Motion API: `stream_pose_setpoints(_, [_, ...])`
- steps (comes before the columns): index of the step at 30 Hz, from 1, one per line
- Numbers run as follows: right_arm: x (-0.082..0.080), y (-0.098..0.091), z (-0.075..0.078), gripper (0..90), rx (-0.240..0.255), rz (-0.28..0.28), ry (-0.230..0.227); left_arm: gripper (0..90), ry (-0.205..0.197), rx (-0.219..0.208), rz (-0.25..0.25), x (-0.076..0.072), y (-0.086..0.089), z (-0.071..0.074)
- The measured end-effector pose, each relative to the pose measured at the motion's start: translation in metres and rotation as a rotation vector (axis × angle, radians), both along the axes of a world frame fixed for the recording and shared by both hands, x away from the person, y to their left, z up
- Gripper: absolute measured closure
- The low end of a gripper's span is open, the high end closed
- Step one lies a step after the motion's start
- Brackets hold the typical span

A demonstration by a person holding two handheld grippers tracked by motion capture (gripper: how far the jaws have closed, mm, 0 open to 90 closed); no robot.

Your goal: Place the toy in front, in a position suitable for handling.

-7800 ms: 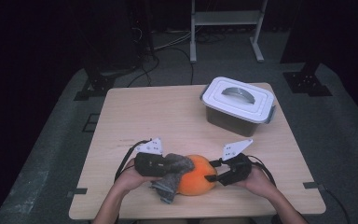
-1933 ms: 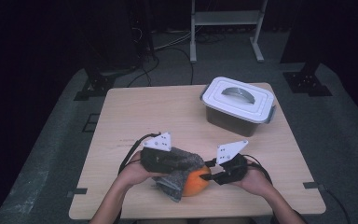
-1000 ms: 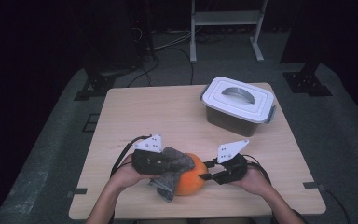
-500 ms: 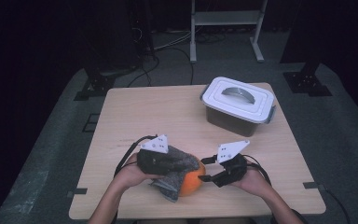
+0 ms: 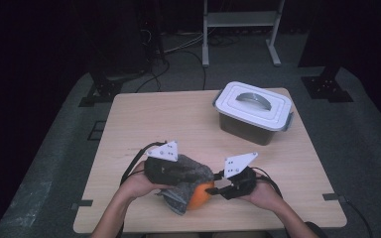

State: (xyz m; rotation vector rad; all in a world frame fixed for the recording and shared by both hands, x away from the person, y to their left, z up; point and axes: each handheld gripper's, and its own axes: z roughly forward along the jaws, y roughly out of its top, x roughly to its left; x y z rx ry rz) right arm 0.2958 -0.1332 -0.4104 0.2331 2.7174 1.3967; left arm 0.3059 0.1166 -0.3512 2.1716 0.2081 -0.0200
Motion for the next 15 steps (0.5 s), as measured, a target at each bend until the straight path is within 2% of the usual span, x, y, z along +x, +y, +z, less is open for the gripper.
stream_pose_setpoints(3, [-0.002, 0.003, -0.001, 58.9, -0.013, 0.014, -0.008, 76.7, -0.008, 0.041, 0.0, 0.0, -0.008, -0.003])
stream_pose_setpoints(7, [0.0, -0.002, -0.004, 61.9, -0.011, 0.006, 0.003, 76.7, 0.007, 0.034, 0.016, 0.003, -0.003, -0.008])
stream_pose_setpoints(15, [0.007, -0.008, -0.005, 63.2, -0.02, -0.019, 0.015, 76.6, 0.037, 0.025, 0.08, 0.012, 0.022, -0.016])
